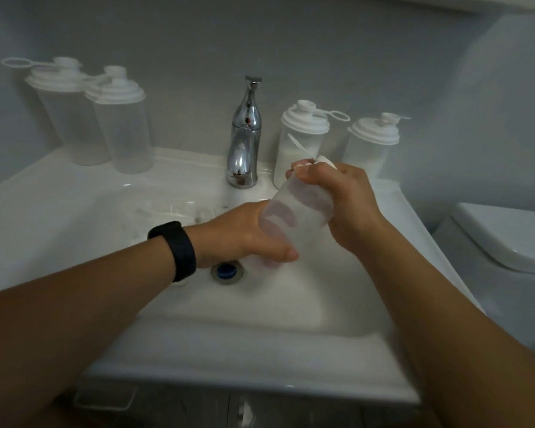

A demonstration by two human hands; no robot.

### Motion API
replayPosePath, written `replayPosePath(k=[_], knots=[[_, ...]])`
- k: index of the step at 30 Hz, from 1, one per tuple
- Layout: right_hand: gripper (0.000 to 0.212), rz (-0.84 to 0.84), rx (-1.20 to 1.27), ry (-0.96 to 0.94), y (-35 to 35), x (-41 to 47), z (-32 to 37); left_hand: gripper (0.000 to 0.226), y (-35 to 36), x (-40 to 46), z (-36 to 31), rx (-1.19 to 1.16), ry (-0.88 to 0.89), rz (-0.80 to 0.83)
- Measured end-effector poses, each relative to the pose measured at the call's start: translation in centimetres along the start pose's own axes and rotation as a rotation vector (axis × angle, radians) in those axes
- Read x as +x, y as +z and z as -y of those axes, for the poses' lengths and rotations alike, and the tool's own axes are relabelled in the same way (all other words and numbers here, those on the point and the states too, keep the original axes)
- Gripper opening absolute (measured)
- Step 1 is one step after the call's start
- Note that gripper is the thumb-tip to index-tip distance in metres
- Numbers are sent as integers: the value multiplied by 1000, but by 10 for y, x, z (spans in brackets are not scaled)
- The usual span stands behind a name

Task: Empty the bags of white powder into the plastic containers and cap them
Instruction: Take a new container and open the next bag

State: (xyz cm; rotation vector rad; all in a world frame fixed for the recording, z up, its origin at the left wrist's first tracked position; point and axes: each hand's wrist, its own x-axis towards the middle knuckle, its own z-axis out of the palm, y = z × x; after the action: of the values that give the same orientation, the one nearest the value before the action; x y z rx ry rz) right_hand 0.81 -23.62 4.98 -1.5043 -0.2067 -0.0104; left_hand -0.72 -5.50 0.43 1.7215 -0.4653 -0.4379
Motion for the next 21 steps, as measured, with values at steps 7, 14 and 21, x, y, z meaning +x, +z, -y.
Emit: replayPosePath(k=[7,14,21], knots=[[51,354,251,-42,-1,2,1,77,-13,-4,10,-582,-118,670],[43,276,238,-7,-2,3,2,72,-11,-4,10,-630,-145,558],[16,-163,-167,51,7,3,-11,81,11,3,8,484,18,-323]])
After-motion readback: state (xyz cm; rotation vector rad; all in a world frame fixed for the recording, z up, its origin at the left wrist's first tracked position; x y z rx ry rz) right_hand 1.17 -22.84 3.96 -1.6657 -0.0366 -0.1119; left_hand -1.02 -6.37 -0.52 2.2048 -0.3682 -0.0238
